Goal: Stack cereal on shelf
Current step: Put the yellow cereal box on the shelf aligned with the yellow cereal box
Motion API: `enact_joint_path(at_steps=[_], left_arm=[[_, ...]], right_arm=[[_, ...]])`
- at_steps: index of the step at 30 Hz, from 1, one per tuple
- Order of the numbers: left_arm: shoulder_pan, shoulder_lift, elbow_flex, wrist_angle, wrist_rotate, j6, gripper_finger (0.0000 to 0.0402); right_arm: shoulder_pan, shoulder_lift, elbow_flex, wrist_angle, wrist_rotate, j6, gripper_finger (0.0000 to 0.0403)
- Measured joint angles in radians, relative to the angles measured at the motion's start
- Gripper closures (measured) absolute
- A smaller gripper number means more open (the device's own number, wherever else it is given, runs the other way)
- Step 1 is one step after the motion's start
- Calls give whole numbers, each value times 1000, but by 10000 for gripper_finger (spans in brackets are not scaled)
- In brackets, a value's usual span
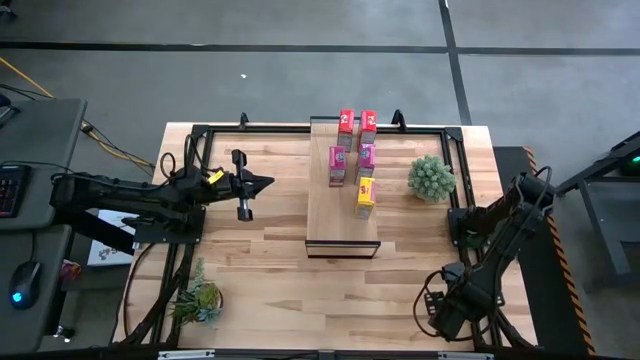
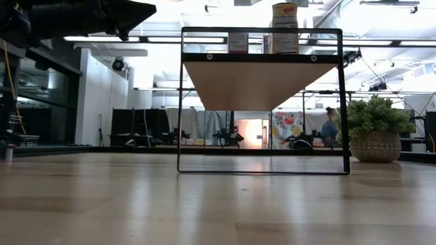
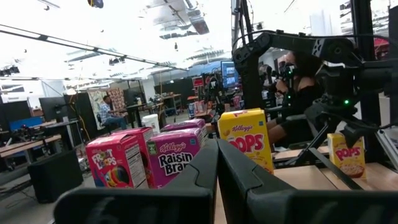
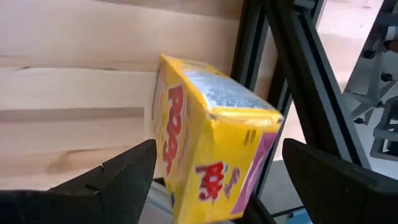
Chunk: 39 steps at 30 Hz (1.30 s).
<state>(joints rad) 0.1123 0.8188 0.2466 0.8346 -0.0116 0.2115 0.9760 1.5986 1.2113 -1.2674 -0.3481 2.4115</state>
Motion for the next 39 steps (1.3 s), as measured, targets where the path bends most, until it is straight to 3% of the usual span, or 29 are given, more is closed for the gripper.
enact_joint_path(at_steps=[11, 19, 25, 31, 39], left_arm=[[0, 0, 0, -1, 0, -1, 402], [0, 0, 0, -2, 0, 0, 402], [0, 0, 0, -6, 0, 0, 402], [0, 0, 0, -6, 0, 0, 402], [0, 0, 0, -6, 0, 0, 402]], right_arm=[[0, 0, -96, 193, 8, -16, 61], [0, 0, -109, 183, 79, -56, 61], [0, 0, -109, 162, 56, -37, 68], [0, 0, -109, 164, 56, -37, 111], [0, 0, -109, 171, 56, -57, 204]])
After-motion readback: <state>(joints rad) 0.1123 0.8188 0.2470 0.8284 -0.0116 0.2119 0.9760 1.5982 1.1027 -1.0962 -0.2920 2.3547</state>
